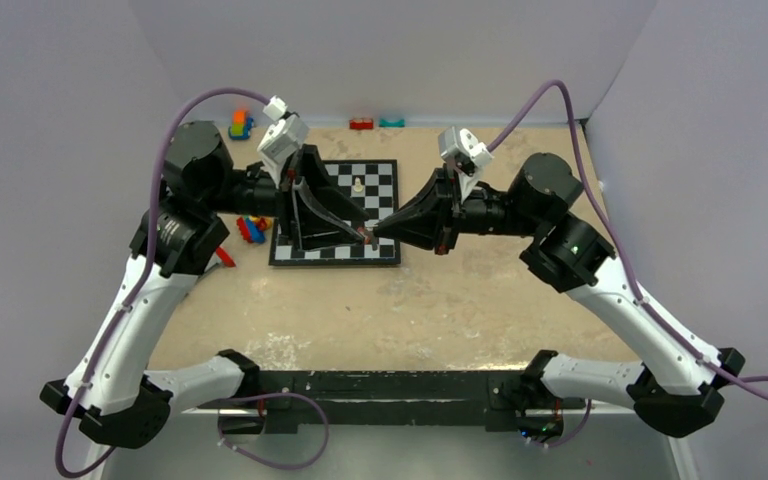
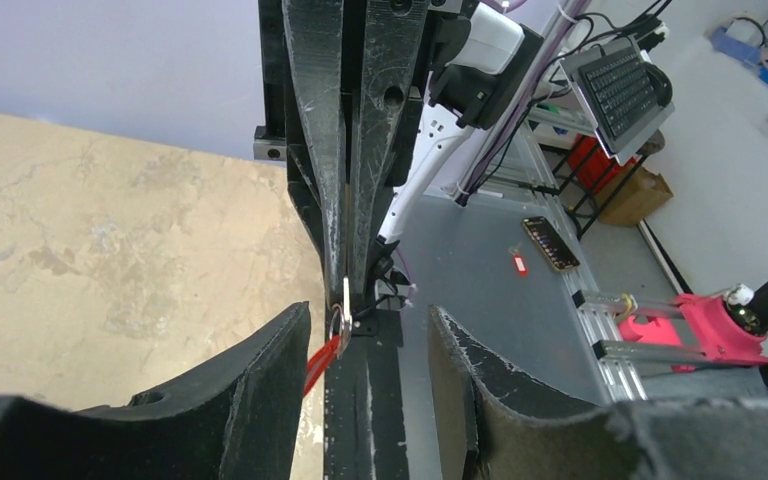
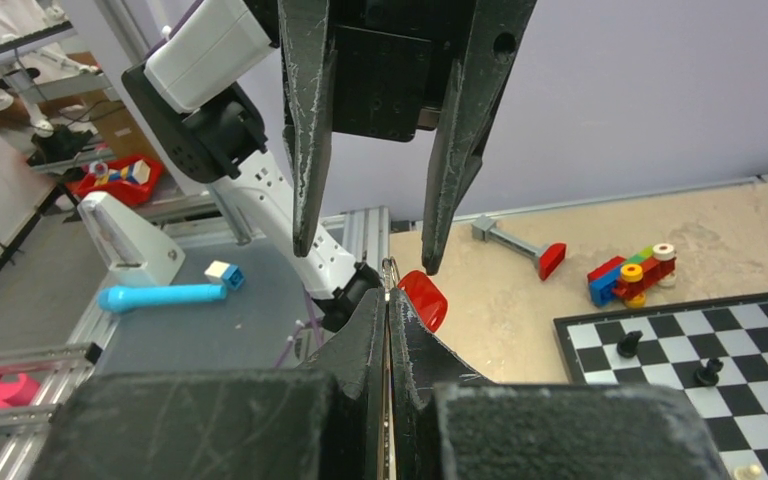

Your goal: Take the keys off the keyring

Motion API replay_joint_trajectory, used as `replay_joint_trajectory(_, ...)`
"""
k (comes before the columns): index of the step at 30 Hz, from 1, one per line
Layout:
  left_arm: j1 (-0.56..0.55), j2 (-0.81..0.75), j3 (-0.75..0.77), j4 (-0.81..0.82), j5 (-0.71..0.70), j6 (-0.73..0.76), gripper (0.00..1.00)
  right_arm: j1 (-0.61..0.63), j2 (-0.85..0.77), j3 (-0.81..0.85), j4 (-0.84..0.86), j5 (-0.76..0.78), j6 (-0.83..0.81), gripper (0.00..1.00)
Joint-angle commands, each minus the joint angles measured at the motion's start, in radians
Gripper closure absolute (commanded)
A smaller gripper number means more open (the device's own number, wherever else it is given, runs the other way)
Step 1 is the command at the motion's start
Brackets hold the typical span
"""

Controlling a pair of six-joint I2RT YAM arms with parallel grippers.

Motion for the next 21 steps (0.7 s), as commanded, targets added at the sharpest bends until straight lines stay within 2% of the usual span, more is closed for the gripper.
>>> replay_joint_trajectory(1,0.003,-0.007,-0.016,0.093,0.032,-0.026,0.5,-0.002,0.004,0.037,0.067,-0.045,0.031,1.0)
replay_joint_trajectory(11,0.004,0.014,0.023,0.007,0.026,0.033,0.63,-0.004,-0.023,0.03,0.065,-0.047,0.031,1.0)
replay_joint_trajectory(21,0.004,0.018,0.015,0.018,0.048,0.025,0.69,-0.014,-0.053,0.012,0.064,-0.035,0.028,1.0)
